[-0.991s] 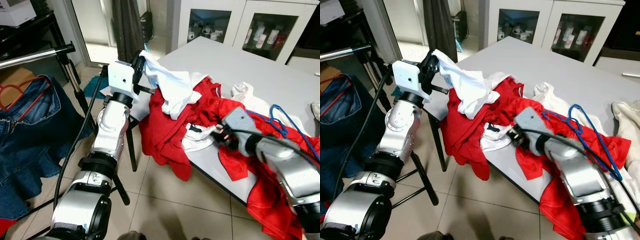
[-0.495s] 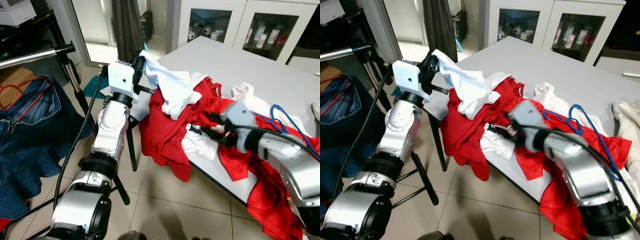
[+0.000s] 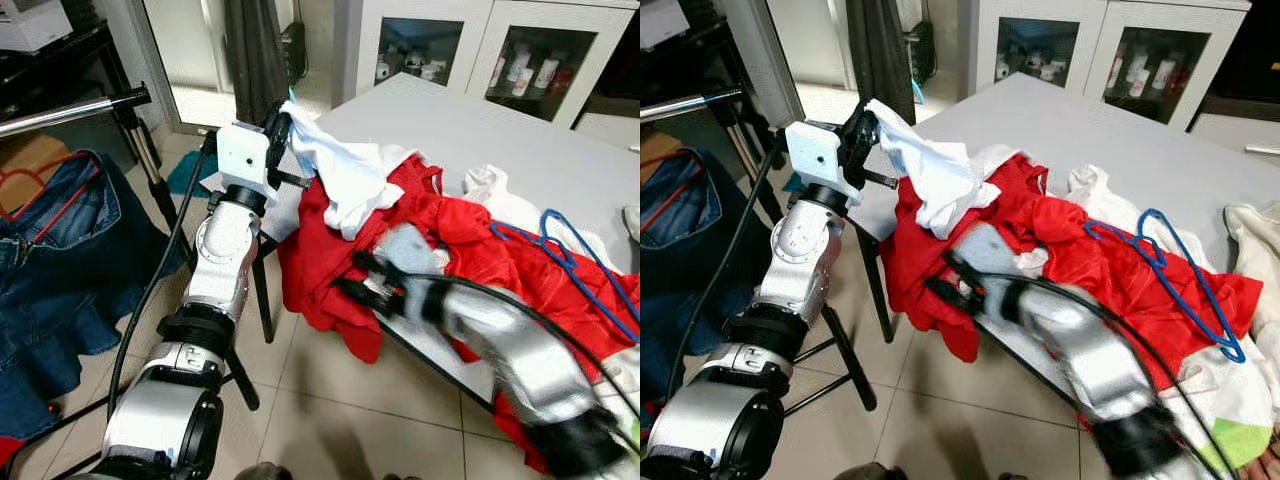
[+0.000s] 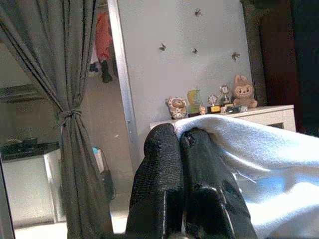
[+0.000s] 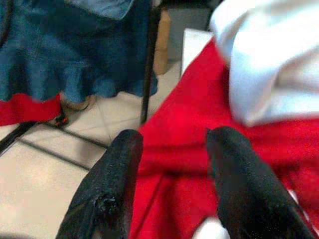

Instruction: Hang hanger

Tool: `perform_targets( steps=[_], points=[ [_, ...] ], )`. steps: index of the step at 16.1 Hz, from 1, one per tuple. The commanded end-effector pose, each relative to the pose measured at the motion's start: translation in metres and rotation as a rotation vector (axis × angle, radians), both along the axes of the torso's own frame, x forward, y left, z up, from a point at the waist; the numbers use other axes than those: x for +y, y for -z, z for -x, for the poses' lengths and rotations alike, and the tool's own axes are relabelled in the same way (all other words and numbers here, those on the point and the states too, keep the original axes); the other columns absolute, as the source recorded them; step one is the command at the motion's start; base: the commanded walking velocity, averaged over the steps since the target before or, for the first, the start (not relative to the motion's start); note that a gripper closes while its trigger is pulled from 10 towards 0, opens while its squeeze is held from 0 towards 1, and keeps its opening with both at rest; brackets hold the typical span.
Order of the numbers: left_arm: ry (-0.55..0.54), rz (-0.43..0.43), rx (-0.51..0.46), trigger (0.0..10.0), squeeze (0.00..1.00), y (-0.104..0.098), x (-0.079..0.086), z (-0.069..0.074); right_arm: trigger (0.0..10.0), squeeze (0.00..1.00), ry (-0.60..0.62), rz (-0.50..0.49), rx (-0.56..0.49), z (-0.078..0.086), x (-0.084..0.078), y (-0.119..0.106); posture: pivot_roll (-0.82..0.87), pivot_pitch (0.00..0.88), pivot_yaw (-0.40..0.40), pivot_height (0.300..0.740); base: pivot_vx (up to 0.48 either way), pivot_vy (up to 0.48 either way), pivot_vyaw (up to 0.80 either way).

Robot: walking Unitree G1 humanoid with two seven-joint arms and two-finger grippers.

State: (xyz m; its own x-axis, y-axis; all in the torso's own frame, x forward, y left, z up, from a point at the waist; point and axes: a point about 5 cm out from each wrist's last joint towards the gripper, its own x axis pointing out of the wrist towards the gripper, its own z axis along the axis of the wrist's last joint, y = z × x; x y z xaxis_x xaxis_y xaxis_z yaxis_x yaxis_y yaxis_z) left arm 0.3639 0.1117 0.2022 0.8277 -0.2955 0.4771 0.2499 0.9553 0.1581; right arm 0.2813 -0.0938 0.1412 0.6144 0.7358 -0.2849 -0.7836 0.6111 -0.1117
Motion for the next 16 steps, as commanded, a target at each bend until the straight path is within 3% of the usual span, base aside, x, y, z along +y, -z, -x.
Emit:
perform_targets(
  steps=[1, 4, 8, 12, 16],
  points=[
    [0.007, 0.008, -0.05, 10.0, 0.0, -0.015, -0.002, -0.002, 10.0, 0.0, 0.032, 0.023, -0.019, -0.007, 0.006, 0.002, 0.03, 0.0, 0.065, 0.74, 0.0, 0.0, 0.0],
    [0.015, 0.009, -0.047, 10.0, 0.0, -0.014, -0.005, -0.001, 10.0, 0.0, 0.111, 0.073, -0.021, -0.023, 0.027, 0.013, 0.03, 0.0, 0.063, 0.74, 0.0, 0.0, 0.0],
    [0.018, 0.011, -0.047, 10.0, 0.0, -0.013, -0.005, -0.001, 10.0, 0.0, 0.165, 0.199, 0.002, -0.031, 0.031, 0.037, 0.03, 0.0, 0.062, 0.74, 0.0, 0.0, 0.0],
    [0.016, 0.011, -0.052, 10.0, 0.0, -0.015, -0.004, -0.001, 10.0, 0.0, 0.278, 0.249, 0.009, -0.04, 0.016, 0.043, 0.03, 0.0, 0.065, 0.74, 0.0, 0.0, 0.0],
    [0.011, 0.013, -0.056, 10.0, 0.0, -0.017, -0.003, -0.002, 10.0, 0.0, 0.493, 0.312, 0.031, -0.054, -0.022, 0.05, 0.03, 0.0, 0.064, 0.74, 0.0, 0.0, 0.0]
  ],
)
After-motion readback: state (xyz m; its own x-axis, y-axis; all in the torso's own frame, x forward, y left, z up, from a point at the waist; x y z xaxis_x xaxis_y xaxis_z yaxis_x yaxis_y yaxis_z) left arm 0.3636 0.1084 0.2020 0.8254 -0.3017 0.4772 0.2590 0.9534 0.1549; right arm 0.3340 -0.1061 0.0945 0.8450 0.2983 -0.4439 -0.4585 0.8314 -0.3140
